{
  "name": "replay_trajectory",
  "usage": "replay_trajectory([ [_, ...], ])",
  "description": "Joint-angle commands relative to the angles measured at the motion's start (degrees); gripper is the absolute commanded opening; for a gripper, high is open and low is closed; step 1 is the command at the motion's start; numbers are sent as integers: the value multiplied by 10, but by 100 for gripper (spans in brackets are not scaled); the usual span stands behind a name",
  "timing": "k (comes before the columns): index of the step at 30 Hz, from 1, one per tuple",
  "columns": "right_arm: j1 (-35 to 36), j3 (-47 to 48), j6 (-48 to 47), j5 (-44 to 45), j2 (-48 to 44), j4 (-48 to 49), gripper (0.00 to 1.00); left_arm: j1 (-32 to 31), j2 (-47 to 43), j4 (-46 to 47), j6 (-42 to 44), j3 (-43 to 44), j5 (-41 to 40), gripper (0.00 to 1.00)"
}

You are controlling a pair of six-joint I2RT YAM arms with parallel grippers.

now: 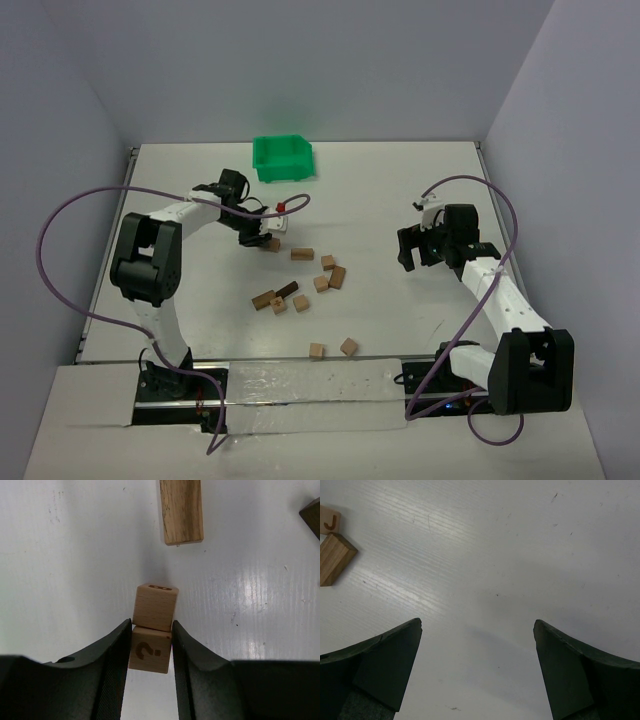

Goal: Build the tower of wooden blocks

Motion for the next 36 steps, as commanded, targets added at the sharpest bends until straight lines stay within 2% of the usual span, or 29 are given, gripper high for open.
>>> replay_trajectory([
  [1,-3,27,-5,-7,2,2,100,1,12,-10,16,24,30,45],
  [21,-3,28,-5,-6,5,2,100,0,31,-25,23,35,32,47],
  [36,-3,29,-4,-6,5,1,100,-1,20,-26,18,28,37,15],
])
